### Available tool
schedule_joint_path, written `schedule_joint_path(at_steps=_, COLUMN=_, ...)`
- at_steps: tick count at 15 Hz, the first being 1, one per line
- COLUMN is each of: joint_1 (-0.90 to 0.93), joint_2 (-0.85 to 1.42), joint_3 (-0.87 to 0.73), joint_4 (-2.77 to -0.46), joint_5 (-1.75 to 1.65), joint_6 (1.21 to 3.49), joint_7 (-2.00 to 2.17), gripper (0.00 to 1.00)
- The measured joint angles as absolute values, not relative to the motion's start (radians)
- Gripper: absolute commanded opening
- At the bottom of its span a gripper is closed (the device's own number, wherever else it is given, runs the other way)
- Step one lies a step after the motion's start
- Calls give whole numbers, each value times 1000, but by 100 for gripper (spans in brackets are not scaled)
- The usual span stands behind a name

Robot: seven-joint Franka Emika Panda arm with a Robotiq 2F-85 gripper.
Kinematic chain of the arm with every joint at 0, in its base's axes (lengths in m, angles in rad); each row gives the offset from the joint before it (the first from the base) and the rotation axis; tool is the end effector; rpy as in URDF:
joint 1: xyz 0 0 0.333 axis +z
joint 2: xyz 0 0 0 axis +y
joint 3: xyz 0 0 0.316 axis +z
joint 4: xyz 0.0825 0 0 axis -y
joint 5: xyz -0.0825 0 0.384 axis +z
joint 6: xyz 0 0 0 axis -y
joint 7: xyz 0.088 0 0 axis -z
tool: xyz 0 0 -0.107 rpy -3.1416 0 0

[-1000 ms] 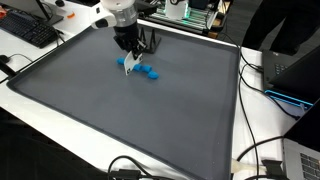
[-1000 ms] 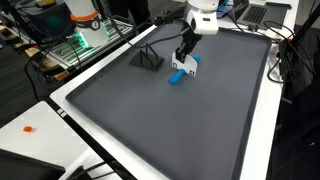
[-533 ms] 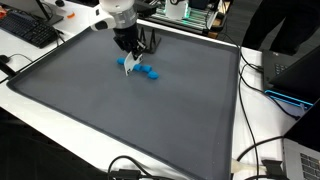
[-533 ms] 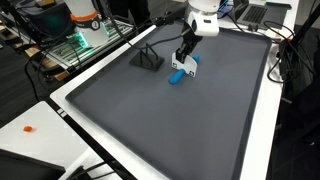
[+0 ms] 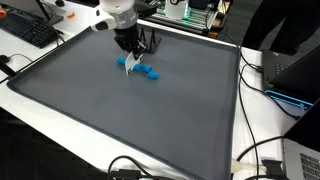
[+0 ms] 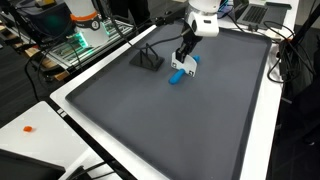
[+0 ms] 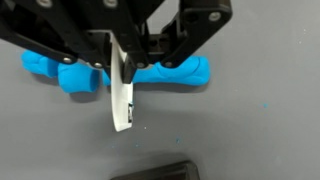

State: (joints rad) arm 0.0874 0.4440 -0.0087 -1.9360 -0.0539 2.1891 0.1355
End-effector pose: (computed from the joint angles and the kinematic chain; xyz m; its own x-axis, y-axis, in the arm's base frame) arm 0.5994 0.0455 0.2402 0.9827 -0.0266 -0.1832 -0.0147 -0.9977 0.0663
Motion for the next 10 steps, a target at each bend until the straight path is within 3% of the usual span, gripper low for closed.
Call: schedule_joint_path(at_steps=10, joint_1=90, joint_2=436, joint_3=2, joint_4=-1946, joint_5=-54, joint_6=2185, joint_7=136, gripper=2)
